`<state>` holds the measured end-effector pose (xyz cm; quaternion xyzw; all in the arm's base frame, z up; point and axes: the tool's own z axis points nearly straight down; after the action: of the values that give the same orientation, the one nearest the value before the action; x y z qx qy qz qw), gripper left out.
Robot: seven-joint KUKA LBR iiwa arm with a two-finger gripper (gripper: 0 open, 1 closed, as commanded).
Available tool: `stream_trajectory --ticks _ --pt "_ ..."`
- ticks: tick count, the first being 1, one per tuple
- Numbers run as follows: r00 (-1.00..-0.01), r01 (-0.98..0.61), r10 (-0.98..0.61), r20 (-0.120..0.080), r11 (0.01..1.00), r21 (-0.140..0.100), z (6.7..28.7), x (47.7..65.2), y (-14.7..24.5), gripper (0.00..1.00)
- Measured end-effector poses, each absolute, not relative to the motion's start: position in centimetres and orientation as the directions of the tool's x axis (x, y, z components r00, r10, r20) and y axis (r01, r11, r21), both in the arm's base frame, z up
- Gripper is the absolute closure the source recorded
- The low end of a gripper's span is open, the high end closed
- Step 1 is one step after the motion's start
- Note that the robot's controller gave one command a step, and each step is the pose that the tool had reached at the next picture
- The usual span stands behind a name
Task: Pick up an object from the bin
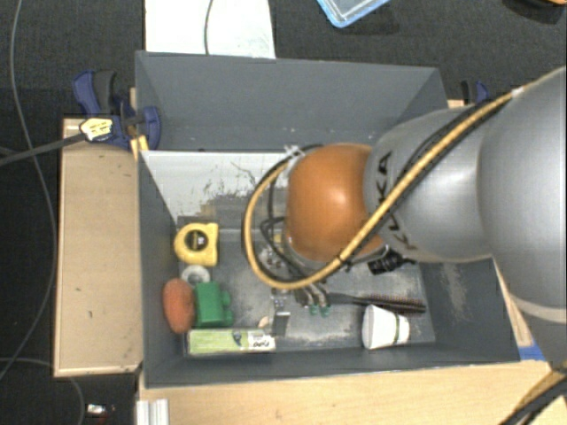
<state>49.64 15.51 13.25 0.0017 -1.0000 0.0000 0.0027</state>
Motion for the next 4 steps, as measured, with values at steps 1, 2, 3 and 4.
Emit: stream_trajectory --ticks 1,2,3,4 --pt "-1.0 0.002 0.002 -0.002 1.0 0.001 13.6 49.9 15.4 0.0" --pt "-0.997 0.075 0.075 0.0 0.997 0.001 13.2 50.8 8.8 0.0" --pt "-0.989 0.147 0.147 -0.006 0.989 0.005 13.9 54.7 6.5 0.0" --pt "-0.957 0.288 0.288 -0.003 0.957 0.002 14.4 56.7 1.0 0.0"
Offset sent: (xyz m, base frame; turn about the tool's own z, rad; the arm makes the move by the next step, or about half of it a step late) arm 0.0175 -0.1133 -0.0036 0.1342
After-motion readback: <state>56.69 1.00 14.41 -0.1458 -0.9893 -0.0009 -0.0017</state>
